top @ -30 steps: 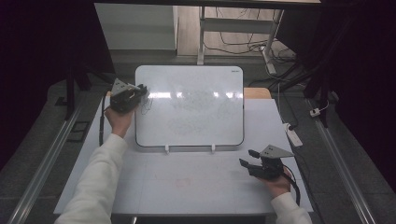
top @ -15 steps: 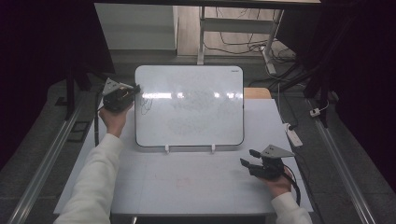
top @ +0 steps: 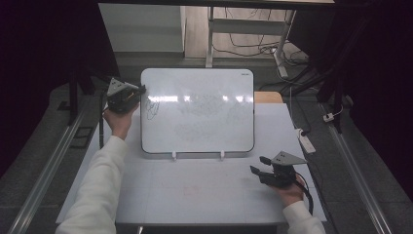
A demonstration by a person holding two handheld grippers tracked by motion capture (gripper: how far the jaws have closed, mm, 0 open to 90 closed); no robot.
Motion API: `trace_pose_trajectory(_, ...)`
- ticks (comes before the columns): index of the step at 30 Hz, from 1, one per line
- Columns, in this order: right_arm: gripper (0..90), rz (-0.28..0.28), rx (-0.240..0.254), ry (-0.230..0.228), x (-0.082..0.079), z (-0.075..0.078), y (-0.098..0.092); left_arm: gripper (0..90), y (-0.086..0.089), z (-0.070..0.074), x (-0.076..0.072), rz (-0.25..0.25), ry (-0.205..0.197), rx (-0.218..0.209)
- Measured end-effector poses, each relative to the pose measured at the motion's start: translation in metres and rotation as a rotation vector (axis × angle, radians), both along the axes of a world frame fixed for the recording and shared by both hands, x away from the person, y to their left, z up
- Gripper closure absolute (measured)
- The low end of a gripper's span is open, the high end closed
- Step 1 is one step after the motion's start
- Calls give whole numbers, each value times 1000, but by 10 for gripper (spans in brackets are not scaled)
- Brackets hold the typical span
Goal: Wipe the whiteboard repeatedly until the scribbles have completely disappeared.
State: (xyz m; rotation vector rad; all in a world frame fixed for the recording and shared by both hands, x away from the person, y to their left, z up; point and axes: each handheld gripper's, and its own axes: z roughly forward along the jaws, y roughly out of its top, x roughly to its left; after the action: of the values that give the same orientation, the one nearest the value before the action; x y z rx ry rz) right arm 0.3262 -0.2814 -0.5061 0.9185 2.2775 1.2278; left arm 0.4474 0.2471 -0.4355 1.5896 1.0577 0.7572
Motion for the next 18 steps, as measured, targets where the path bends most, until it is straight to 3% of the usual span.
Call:
trace_pose_trajectory(4, 431, 4, -6, 5, 0, -1, 1, 783, -19, -7, -6, -71, 11, 24)
trace_pose_trajectory(11, 431, 5, -5, 8, 0, -2, 1, 783, -32, -18, -14, -111, 27, -13)
trace_pose_trajectory(13, 432, 7, -6, 7, 0, -1, 2, 783, -43, -19, -15, -139, 29, 20)
trace_pose_trajectory(15, 432, 5, -8, 3, 0, -1, 2, 783, -48, -18, -17, -137, 17, 64)
trace_pose_trajectory(18, 431, 2, -2, 3, 0, 0, 1, 783, -37, -16, -16, -96, 6, 57)
